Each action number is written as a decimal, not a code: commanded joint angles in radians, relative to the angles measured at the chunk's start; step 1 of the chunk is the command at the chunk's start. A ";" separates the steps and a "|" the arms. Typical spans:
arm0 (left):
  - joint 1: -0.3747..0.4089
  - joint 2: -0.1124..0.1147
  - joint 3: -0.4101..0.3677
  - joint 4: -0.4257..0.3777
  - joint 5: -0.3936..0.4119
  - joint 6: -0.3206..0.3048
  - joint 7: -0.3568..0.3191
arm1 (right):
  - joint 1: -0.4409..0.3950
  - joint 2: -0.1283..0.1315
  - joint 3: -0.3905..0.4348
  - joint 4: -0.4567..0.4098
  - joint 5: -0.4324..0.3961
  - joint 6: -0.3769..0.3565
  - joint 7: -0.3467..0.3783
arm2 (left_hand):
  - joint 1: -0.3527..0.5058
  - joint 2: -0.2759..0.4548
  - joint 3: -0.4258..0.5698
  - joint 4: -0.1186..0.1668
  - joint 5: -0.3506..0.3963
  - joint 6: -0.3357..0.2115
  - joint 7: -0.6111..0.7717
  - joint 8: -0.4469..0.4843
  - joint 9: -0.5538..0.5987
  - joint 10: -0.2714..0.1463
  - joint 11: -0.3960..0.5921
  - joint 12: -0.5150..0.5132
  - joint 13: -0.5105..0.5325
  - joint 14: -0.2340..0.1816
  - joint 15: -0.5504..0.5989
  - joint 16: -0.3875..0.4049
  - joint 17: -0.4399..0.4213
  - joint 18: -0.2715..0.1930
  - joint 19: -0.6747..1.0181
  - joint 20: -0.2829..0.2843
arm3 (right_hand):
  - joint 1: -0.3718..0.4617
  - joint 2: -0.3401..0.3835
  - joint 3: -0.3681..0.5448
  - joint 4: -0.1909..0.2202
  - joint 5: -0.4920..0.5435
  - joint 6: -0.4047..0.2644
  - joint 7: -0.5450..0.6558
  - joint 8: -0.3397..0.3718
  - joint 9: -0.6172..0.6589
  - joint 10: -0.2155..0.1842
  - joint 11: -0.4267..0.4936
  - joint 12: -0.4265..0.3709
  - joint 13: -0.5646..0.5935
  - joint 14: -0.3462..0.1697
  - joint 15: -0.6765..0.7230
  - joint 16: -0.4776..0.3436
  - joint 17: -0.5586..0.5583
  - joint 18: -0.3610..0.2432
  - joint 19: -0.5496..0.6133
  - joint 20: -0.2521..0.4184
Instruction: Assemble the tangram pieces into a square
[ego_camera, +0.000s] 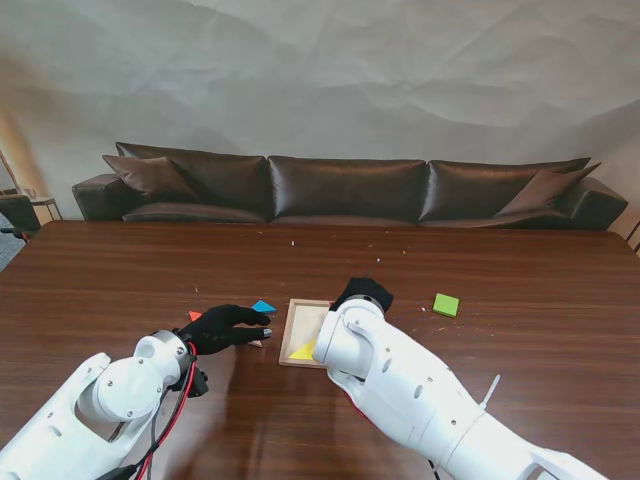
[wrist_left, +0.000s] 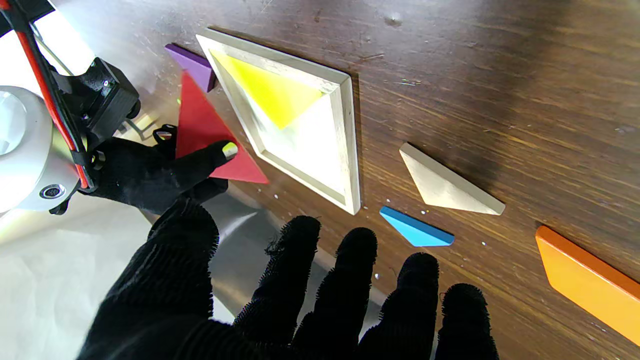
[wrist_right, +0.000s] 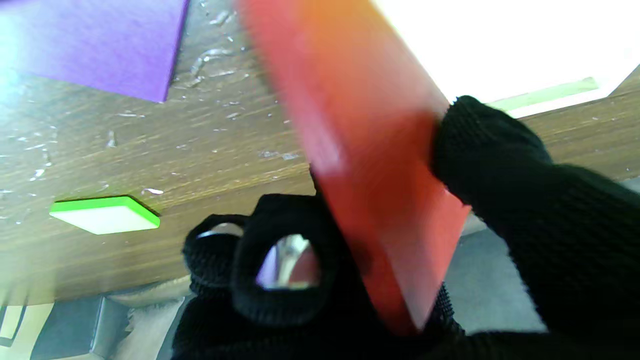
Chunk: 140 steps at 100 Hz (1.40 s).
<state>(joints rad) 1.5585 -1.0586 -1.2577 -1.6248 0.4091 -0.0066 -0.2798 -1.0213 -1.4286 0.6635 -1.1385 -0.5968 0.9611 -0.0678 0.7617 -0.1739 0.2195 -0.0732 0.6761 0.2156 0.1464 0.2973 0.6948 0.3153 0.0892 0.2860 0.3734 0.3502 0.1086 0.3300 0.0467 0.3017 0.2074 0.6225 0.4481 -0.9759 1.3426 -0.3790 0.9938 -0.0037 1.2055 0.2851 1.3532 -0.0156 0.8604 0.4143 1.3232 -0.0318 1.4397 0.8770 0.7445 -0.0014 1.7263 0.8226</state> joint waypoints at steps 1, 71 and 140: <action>-0.001 -0.003 0.001 -0.002 -0.003 -0.002 -0.019 | -0.002 -0.010 -0.026 0.006 0.047 0.052 -0.020 | 0.005 0.027 -0.004 0.038 0.009 0.006 0.000 0.000 0.008 0.004 0.003 0.012 0.016 0.008 0.009 0.016 0.005 -0.011 -0.014 0.013 | -0.014 0.043 0.004 0.048 0.107 0.210 0.014 0.027 0.109 0.091 0.088 0.041 0.001 -0.177 0.054 0.026 0.443 -0.066 0.184 0.041; -0.006 -0.003 0.009 0.002 -0.009 0.006 -0.024 | 0.083 -0.013 -0.136 0.127 0.188 0.049 -0.103 | 0.005 0.026 -0.003 0.038 0.018 0.007 0.003 0.001 0.013 0.006 0.004 0.012 0.018 0.009 0.009 0.016 0.005 -0.012 -0.014 0.012 | -0.012 -0.011 0.019 0.047 0.136 0.199 0.018 -0.008 0.107 0.077 0.153 0.080 0.004 -0.274 0.121 0.066 0.464 -0.178 0.274 0.052; -0.016 -0.002 0.020 0.008 -0.015 0.014 -0.034 | 0.106 -0.017 -0.169 0.184 0.175 0.033 -0.091 | 0.002 0.026 0.000 0.037 0.023 0.011 0.004 0.002 0.018 0.005 0.005 0.013 0.020 0.009 0.010 0.017 0.005 -0.011 -0.014 0.013 | -0.044 -0.038 -0.008 0.047 0.104 0.154 -0.032 0.033 0.109 0.063 0.103 0.048 0.005 -0.274 0.110 0.060 0.462 -0.170 0.260 0.045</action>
<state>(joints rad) 1.5423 -1.0580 -1.2384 -1.6165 0.3985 0.0037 -0.2928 -0.9156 -1.4451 0.5001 -0.9546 -0.4161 0.9623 -0.1790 0.7617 -0.1739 0.2195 -0.0731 0.6771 0.2237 0.1472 0.2970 0.7049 0.3159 0.0892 0.2863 0.3734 0.3504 0.1086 0.3304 0.0467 0.3017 0.2074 0.6225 0.4250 -0.9839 1.3191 -0.3746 1.0393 0.0008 1.1793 0.2928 1.3547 -0.0138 0.9573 0.4802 1.3233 -0.0309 1.5325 0.9301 0.7430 -0.0078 1.8018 0.8486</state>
